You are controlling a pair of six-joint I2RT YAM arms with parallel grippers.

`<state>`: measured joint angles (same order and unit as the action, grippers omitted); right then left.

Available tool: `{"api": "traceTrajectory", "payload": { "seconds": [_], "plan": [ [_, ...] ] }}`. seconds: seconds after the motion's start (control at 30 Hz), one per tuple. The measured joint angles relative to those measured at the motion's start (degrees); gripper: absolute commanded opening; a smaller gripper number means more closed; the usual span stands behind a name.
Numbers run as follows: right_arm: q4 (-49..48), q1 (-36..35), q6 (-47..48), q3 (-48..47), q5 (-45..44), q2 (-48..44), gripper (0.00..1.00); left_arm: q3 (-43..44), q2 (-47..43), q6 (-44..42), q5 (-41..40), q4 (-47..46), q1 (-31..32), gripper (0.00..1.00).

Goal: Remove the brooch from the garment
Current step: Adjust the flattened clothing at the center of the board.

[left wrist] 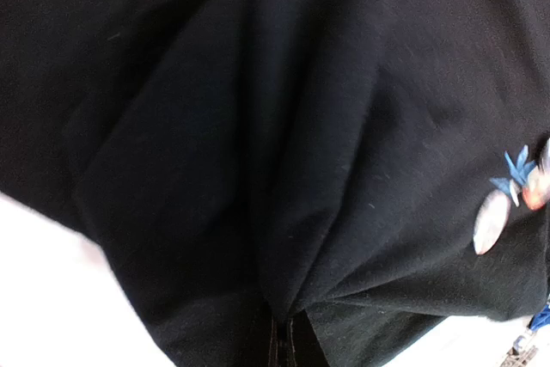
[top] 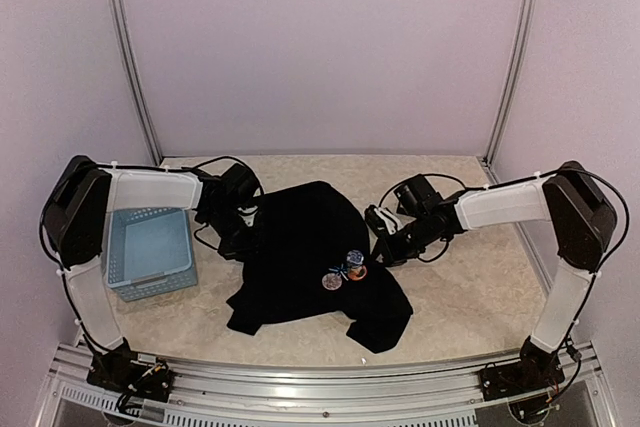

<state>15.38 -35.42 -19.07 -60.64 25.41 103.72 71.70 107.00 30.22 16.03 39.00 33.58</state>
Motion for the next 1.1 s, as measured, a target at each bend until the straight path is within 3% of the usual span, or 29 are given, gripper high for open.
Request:
{"api": "traceTrajectory", "payload": {
  "seconds": [0.23, 0.43, 0.5, 0.53, 0.6, 0.77, 0.93, 1.1],
  "plan": [
    [0.6, 0.0, -1.0, 6.1, 1.9, -7.1, 0.00, 1.6, 0.3, -3.6, 1.1, -1.1, -4.1, 0.00],
    [0.2, 0.0, -3.5, 8.7, 1.6, -11.7, 0.01, 10.1, 3.4, -10.0, 2.0, -1.0, -4.9, 0.02],
    [0.0, 0.0, -4.3, 8.7, 1.0, -11.7, 0.22, 12.5, 4.6, -11.7, 2.0, -0.6, -5.1, 0.15],
    [0.0, 0.0, -4.4, 8.6, 0.6, -11.7, 0.31, 13.6, 5.2, -12.7, 2.0, -0.4, -5.2, 0.27],
    [1.7, 0.0, -4.5, 7.7, -0.2, -11.7, 0.43, 14.4, 5.5, -14.0, 1.0, -0.1, -5.3, 0.44],
    [7.3, -0.2, -0.6, 2.4, -3.0, -11.3, 0.59, 14.5, 4.5, -14.8, -2.3, 0.4, -6.0, 0.76],
    [12.5, -1.6, 5.7, -3.5, -6.8, -11.3, 0.60, 12.8, -0.9, -12.3, -5.0, 0.4, -4.3, 0.87],
    [14.9, -6.3, 9.5, -8.1, -12.0, -10.6, 0.61, 12.0, -7.1, -7.6, -6.0, -1.2, -1.6, 0.89]
  ]
}}
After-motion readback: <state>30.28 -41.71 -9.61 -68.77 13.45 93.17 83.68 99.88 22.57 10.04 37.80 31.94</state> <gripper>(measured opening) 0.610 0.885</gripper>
